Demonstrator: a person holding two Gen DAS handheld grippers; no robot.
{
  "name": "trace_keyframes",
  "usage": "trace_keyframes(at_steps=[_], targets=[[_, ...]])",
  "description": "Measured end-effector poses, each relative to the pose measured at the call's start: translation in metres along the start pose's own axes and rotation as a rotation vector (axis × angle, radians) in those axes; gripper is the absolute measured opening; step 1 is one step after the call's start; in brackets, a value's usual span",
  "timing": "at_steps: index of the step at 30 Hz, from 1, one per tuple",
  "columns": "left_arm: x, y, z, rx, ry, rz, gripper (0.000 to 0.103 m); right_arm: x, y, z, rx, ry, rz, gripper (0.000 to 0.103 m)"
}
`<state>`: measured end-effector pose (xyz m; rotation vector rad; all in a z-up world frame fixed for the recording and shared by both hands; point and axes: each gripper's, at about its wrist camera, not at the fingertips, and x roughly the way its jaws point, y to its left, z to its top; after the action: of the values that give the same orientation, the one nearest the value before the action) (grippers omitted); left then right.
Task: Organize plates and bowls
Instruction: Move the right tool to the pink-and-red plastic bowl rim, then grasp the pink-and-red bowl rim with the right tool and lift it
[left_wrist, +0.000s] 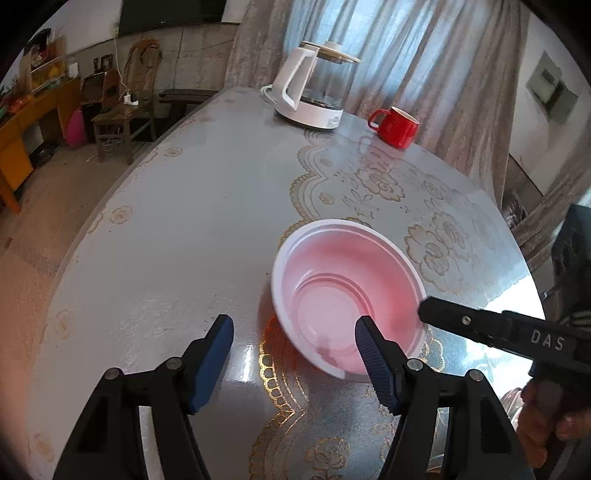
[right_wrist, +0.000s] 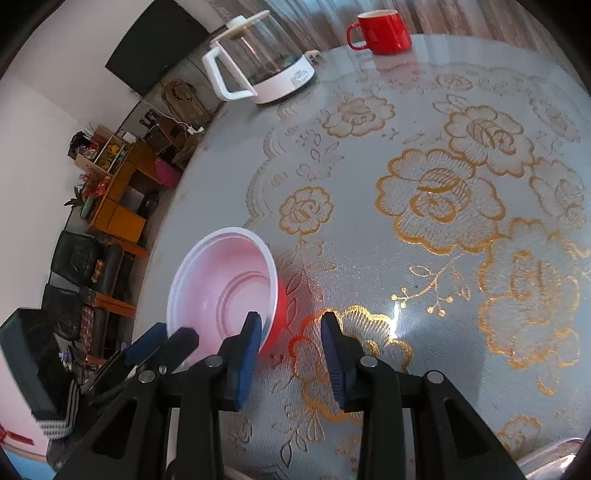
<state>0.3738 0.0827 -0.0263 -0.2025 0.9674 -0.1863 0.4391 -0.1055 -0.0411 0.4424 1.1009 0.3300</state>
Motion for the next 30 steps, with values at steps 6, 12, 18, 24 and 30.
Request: trace_keyframes(at_steps=[6, 12, 18, 24, 30], targets=[[0.006, 0.003, 0.006, -0.001, 0.015, -0.007, 0.065, 0.015, 0.003, 0.005, -0.029, 0.018, -0.023, 0.033], [0.010, 0.005, 0.013, 0.045, 0.024, 0.032, 0.061, 0.022, 0.006, 0.004, -0.042, 0.028, -0.036, 0.033], [0.023, 0.006, 0.010, 0.098, 0.054, 0.030, 0.047, 0.028, 0.007, 0.000, -0.062, 0.042, -0.023, 0.026], [0.030, -0.005, 0.004, 0.159, 0.070, 0.030, 0.020, 0.031, 0.017, -0.007, -0.106, 0.027, -0.010, 0.011], [0.023, -0.007, 0.002, 0.174, 0.057, 0.033, 0.015, 0.029, 0.018, -0.012, -0.100, 0.021, 0.009, 0.007]])
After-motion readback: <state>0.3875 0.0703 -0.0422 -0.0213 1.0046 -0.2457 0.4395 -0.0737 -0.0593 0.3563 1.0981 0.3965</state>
